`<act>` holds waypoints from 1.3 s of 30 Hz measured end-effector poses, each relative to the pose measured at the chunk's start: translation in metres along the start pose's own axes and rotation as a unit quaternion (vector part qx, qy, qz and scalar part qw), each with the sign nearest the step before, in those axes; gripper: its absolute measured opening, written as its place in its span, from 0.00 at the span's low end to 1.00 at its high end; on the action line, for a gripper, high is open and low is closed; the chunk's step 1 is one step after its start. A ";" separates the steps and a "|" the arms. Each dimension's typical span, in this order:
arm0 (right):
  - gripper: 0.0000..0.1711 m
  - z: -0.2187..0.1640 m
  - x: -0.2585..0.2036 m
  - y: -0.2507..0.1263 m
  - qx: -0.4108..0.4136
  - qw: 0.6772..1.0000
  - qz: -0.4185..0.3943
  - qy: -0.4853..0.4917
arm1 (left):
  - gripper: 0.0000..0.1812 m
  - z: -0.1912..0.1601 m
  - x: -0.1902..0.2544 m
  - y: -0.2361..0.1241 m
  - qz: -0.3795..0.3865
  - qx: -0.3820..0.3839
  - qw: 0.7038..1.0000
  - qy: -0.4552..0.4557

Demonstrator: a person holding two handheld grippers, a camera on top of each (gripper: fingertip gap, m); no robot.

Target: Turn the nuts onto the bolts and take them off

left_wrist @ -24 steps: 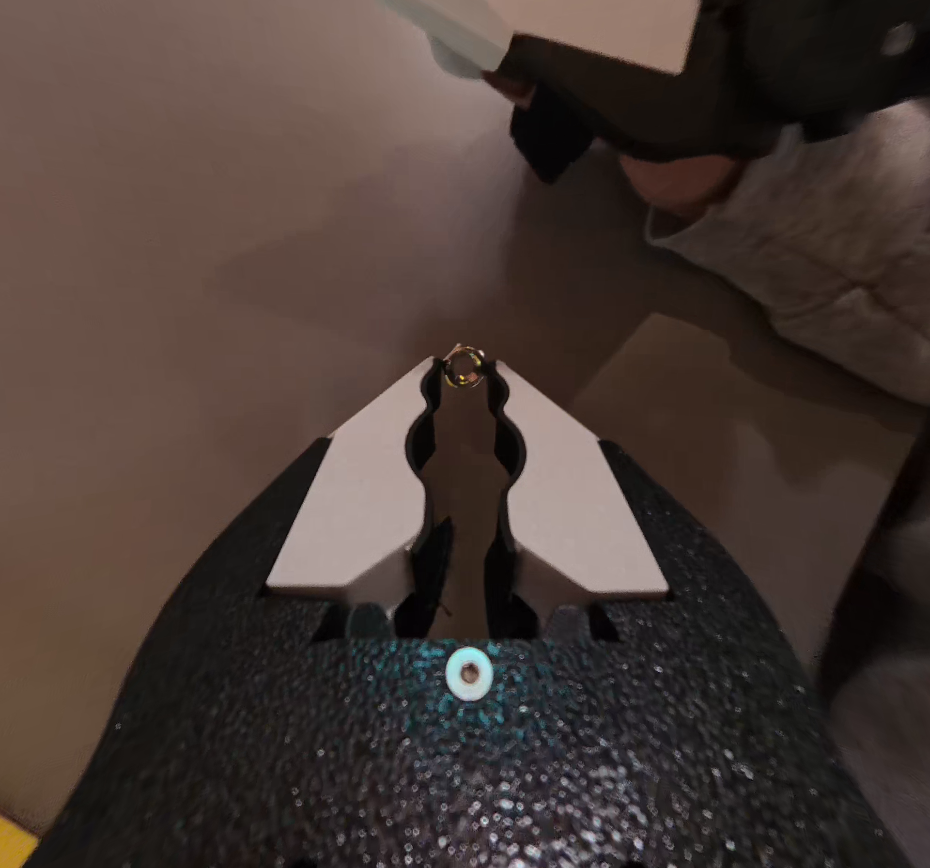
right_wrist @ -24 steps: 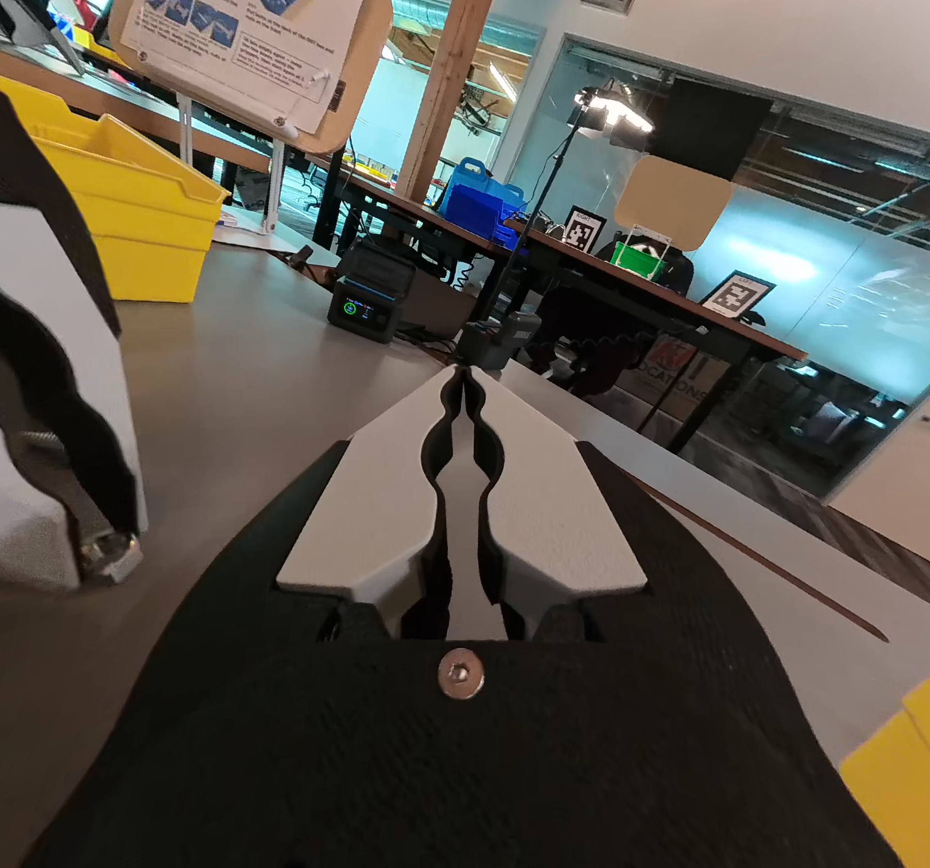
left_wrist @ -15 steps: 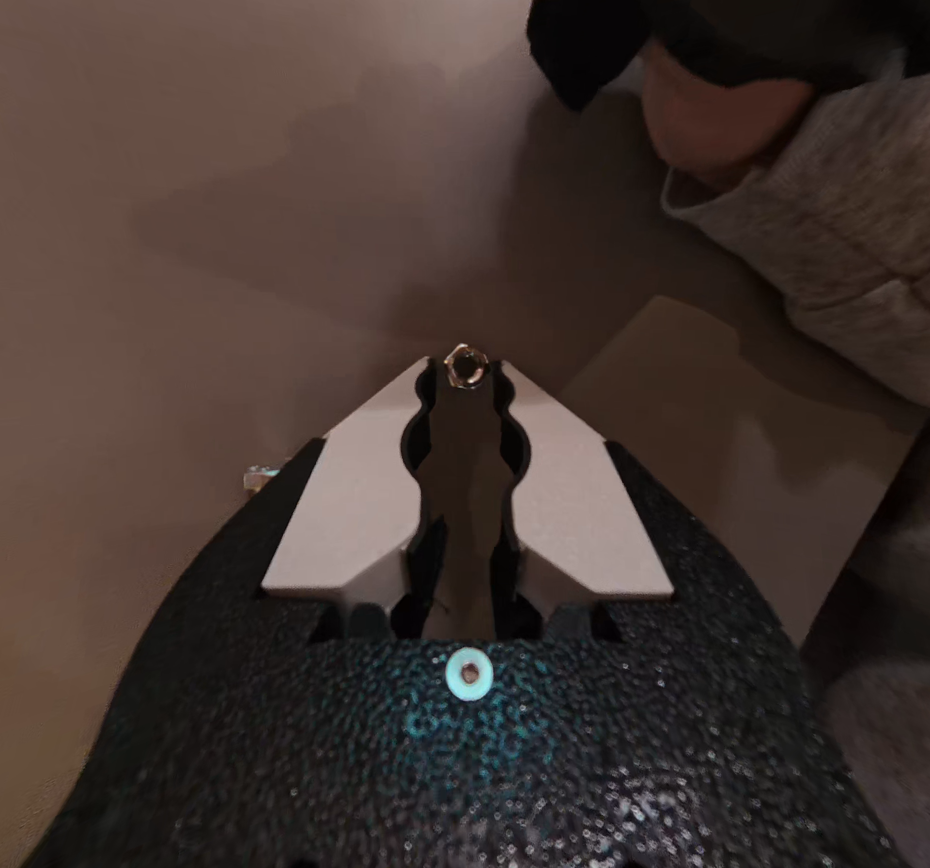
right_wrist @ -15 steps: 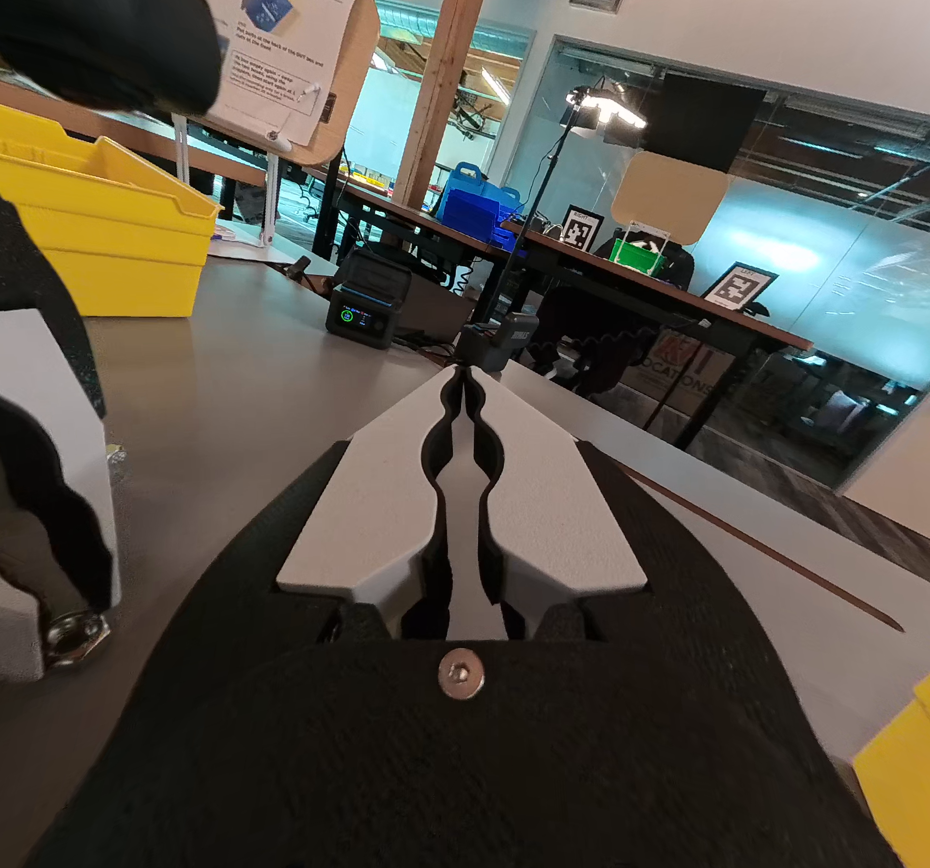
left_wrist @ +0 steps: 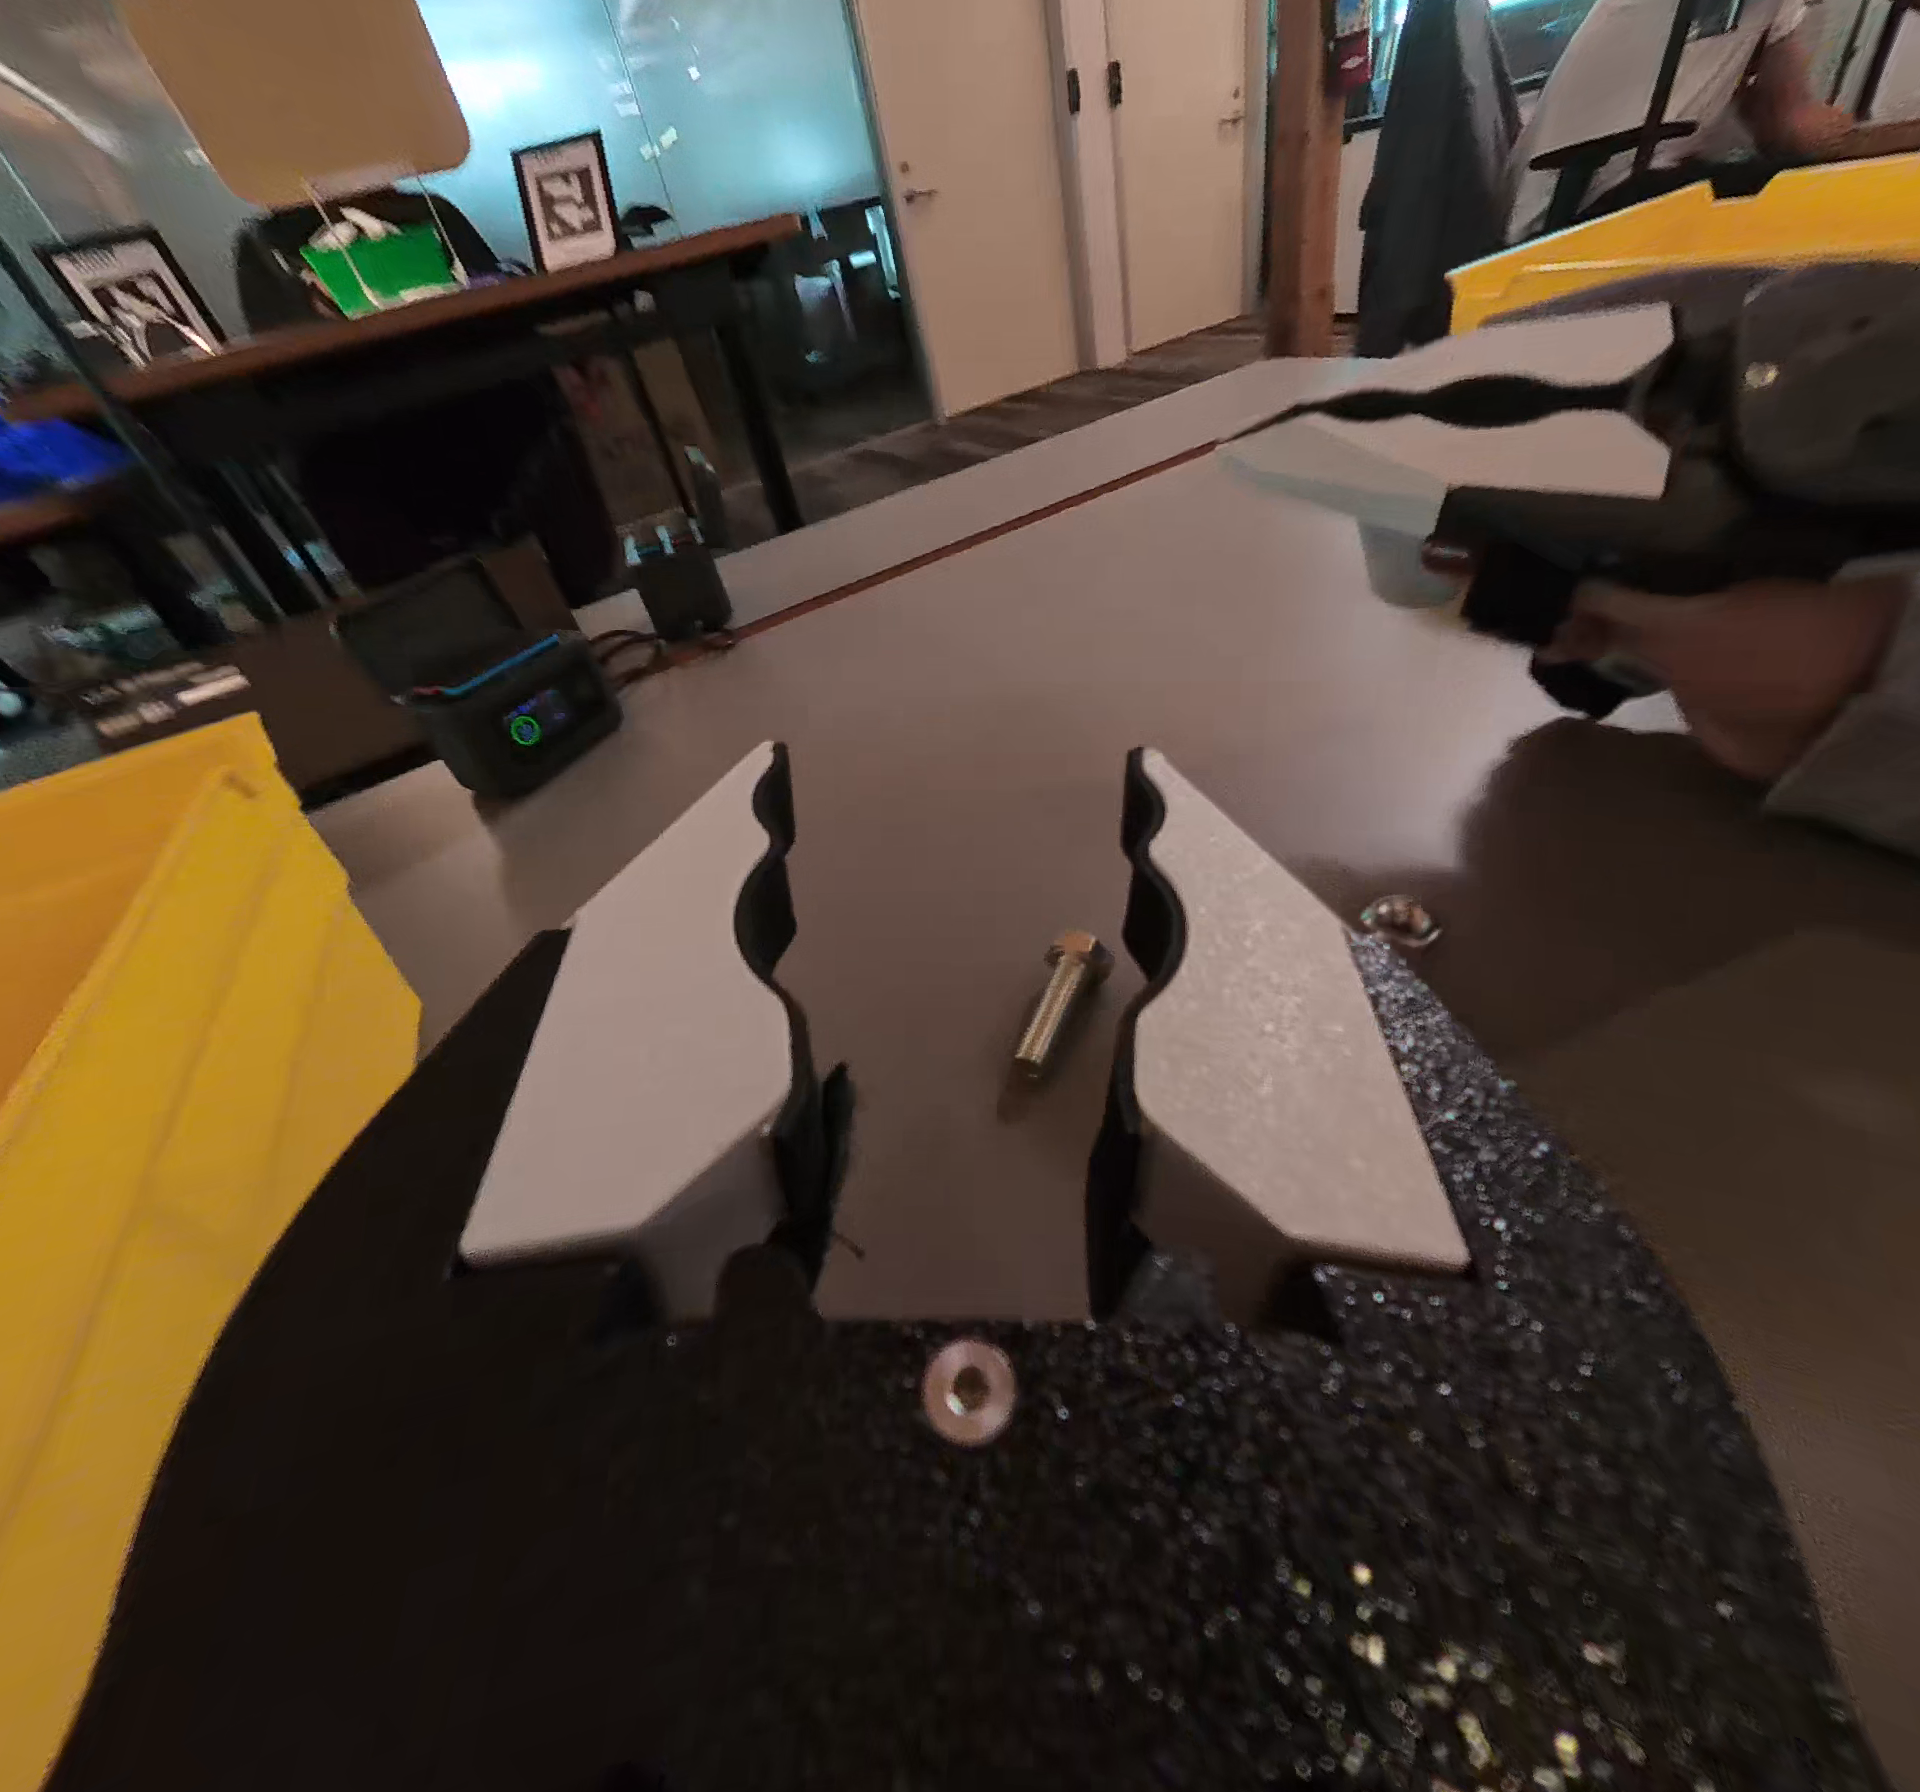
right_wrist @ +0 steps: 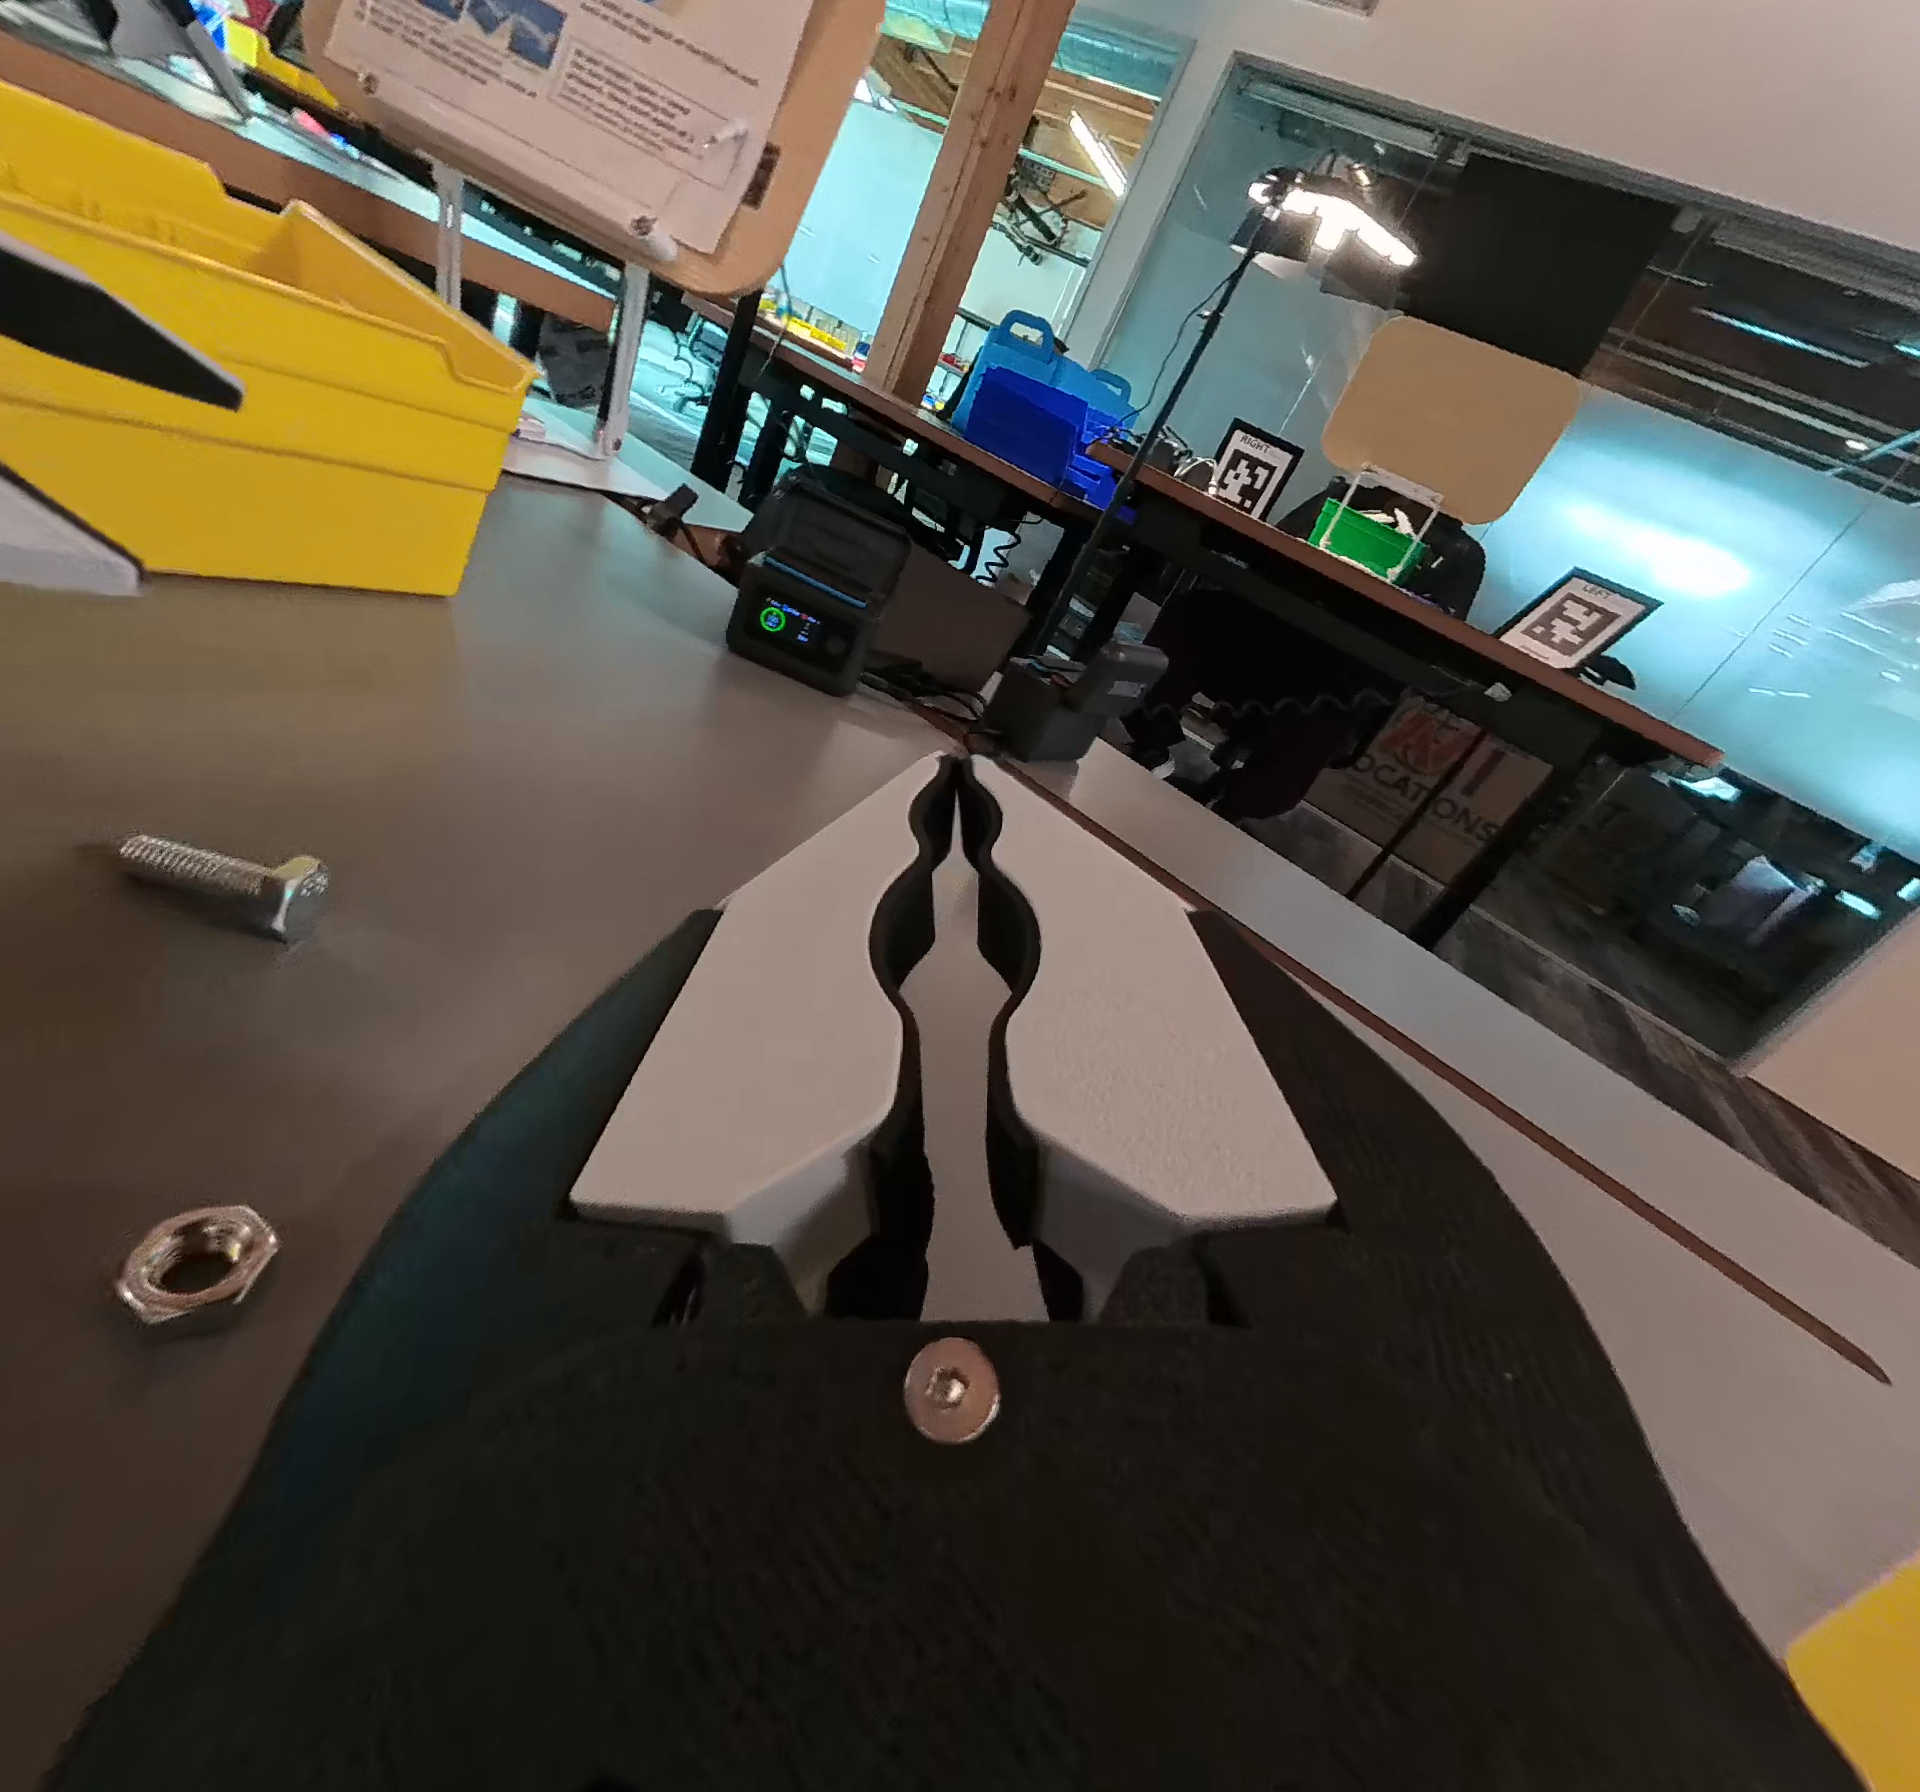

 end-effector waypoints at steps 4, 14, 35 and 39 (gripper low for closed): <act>0.00 0.000 -0.014 0.005 -0.016 0.999 0.008 -0.048 | 0.29 0.005 -0.003 -0.003 0.029 0.017 0.999 0.021; 0.00 0.004 -0.042 0.007 -0.044 0.984 0.005 -0.171 | 0.31 0.002 -0.011 -0.003 0.032 0.014 0.999 -0.009; 0.12 0.004 -0.147 0.018 -0.229 0.741 0.509 -0.373 | 0.30 0.002 -0.049 -0.028 0.114 0.066 0.987 -0.089; 0.12 -0.007 -0.159 0.028 -0.296 0.670 0.529 -0.428 | 0.30 0.002 -0.055 -0.034 0.124 0.081 0.983 -0.106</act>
Point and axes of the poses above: each gripper's, where its closed fingertips meet, y out along the fingers, z out of its top, x = y × z across the jaws, the point moved 2 cm from there along -y, back along the fingers, and after that the axes turned 13 degrees about -x, right-handed, at the moved point
